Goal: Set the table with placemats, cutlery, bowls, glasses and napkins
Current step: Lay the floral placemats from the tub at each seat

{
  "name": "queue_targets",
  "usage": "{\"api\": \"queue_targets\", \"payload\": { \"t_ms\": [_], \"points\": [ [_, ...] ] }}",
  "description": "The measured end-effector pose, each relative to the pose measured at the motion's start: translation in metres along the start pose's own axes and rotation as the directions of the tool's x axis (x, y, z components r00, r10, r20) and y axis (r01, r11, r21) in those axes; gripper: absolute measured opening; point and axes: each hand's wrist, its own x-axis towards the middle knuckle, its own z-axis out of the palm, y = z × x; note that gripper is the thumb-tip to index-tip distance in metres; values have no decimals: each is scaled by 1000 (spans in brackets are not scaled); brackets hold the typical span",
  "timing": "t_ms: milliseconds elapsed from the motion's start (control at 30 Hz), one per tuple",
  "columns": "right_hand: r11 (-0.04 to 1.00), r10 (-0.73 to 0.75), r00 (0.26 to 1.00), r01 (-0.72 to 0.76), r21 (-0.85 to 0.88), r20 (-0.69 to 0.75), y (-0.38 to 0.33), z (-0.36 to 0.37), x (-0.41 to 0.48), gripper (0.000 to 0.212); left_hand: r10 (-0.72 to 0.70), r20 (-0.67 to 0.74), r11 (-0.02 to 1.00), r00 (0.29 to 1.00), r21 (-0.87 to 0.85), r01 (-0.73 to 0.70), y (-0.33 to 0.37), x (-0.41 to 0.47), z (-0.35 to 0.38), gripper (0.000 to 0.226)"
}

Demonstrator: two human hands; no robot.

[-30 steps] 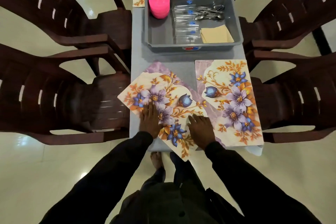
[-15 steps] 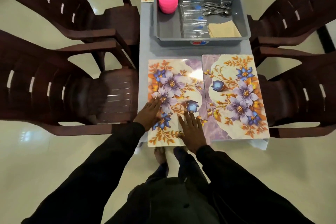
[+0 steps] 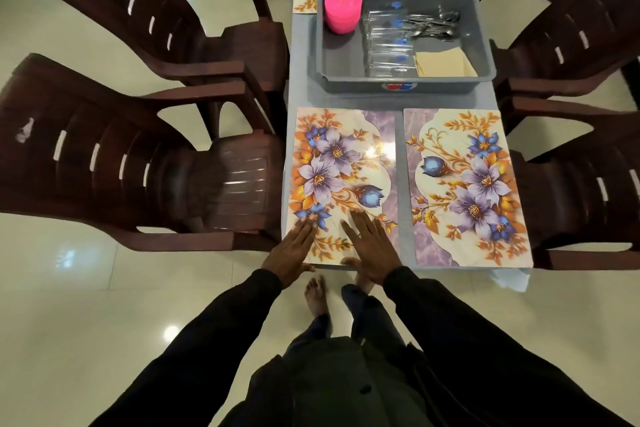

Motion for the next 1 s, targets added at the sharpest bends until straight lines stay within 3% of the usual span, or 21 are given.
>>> {"api": "queue_targets", "payload": {
  "t_ms": [133,1000],
  "points": [
    [999,21,1000,-21,-25,20,6,7,-15,100,-14,-6,1000,1000,-5,14,1,0,4,110],
    [999,37,994,-35,-24,105,-7,-14,-8,97,-79,29,995,996,-57,81,0,-2,1,104]
  ]
}}
